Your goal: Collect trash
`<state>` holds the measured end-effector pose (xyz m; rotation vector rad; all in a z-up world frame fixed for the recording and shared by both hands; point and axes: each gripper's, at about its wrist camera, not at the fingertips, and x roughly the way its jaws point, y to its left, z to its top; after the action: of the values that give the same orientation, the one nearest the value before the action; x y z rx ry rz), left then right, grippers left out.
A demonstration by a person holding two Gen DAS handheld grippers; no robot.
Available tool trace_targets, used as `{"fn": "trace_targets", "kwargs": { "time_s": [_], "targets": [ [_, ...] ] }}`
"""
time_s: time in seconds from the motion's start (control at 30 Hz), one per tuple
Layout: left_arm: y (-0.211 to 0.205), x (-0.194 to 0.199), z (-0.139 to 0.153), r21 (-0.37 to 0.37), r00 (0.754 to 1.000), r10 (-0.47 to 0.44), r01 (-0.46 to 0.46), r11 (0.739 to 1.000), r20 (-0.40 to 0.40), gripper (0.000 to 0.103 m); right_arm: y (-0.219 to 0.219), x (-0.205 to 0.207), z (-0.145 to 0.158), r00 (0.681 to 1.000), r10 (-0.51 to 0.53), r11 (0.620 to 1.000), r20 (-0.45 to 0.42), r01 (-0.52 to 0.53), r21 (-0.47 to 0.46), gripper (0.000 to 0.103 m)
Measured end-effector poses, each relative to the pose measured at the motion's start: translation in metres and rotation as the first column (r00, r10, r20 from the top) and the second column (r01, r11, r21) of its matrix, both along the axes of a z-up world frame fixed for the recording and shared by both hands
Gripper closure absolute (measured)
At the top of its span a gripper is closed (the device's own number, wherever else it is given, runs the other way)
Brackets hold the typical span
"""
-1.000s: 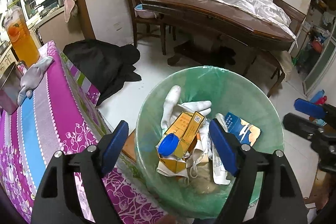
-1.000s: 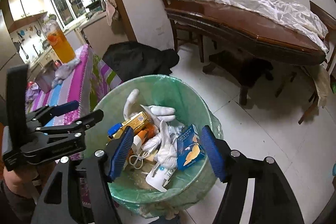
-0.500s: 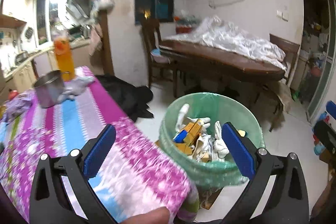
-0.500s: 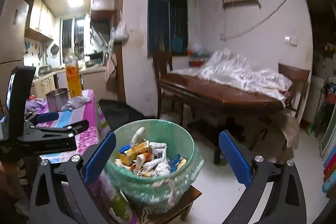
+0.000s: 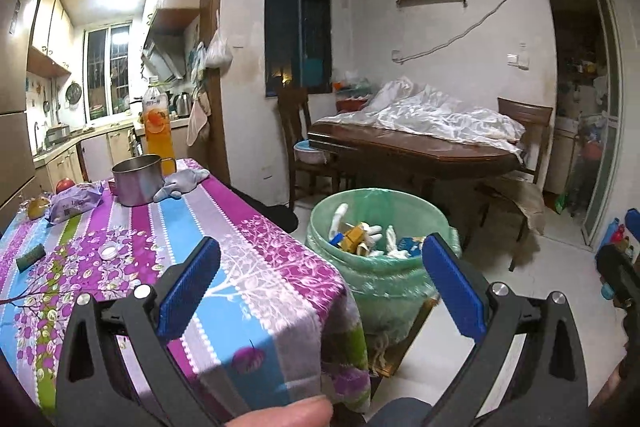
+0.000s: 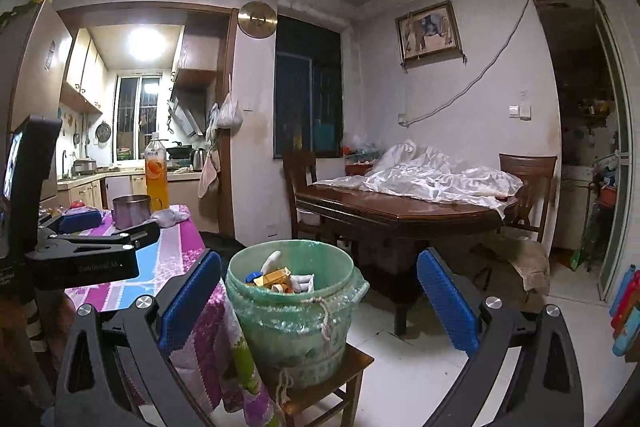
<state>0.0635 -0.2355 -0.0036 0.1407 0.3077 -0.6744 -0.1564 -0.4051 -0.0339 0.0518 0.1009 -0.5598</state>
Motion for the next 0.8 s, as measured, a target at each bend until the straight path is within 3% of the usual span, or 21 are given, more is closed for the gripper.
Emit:
{"fn": "trace_targets", "kwargs": {
  "time_s": [0.37, 0.8],
  "targets": [
    [0.013, -0.031, -0.003, -0.021, 0.998, -0.029, 0.03, 0.999, 0.049, 0.006, 0.013, -0.036, -0.011, 0.998, -0.035, 0.999, 0.053, 0.036, -0.014, 0.005],
    [0.012, -0.042, -0.003, -0.014, 0.997, -0.039, 0.04, 0.999, 0.063, 0.006, 0.007, -0.038, -0.012, 0.997, -0.041, 0.999, 0.058, 0.041, 0.005, 0.005]
  ]
}}
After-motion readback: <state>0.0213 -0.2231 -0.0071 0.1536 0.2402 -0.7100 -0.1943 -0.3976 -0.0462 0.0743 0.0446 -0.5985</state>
